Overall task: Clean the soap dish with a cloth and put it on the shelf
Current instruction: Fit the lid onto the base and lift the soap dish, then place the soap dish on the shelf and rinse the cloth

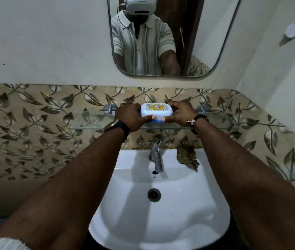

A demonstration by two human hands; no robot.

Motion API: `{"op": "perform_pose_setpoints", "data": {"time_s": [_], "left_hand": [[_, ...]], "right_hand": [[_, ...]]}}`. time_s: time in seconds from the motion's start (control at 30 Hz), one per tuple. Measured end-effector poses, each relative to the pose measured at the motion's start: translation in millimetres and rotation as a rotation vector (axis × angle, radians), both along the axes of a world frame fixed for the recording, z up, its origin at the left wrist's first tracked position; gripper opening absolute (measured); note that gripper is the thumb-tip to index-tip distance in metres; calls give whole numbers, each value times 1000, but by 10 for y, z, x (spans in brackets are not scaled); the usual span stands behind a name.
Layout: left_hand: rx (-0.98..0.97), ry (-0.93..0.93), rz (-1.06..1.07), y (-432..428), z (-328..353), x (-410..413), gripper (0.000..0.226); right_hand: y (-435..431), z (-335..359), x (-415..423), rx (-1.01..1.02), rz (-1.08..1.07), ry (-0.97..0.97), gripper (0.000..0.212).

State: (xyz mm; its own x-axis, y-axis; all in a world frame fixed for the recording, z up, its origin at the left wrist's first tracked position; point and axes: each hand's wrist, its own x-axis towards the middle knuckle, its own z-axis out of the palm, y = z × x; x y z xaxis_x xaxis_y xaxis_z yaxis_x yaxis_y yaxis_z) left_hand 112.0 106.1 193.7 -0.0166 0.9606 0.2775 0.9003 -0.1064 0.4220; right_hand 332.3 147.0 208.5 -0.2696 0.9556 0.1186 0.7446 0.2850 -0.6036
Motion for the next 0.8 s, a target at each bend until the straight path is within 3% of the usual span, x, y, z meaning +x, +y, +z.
{"op": "perform_pose_setpoints", "data": {"time_s": [0.13, 0.23, 0.37, 0.43, 0.57, 0.67, 0.8], "left_hand": [[4, 64, 28, -4, -25, 13, 92], [134, -4, 88, -87, -85, 49, 93], [589, -98, 11, -406, -163, 267, 45], [716, -123, -116, -620, -314, 461, 24], [586, -147, -330, -913, -911, 874, 13], [388, -161, -383, -1000, -1333, 1085, 17], [22, -121, -415, -1048, -1746, 1177, 39]], "right_hand": [[-20, -27, 52, 43, -38, -47, 86], [-79, -2, 156, 193, -160, -4, 82], [-445, -20, 257, 634, -129, 142, 24], [-746, -170, 298, 817, -156, 180, 11], [-1127, -858, 401, 892, -197, 146, 19], [-1189, -1395, 468, 768, -216, 67, 22], [-1049, -1849, 597, 567, -268, -80, 23]]}}
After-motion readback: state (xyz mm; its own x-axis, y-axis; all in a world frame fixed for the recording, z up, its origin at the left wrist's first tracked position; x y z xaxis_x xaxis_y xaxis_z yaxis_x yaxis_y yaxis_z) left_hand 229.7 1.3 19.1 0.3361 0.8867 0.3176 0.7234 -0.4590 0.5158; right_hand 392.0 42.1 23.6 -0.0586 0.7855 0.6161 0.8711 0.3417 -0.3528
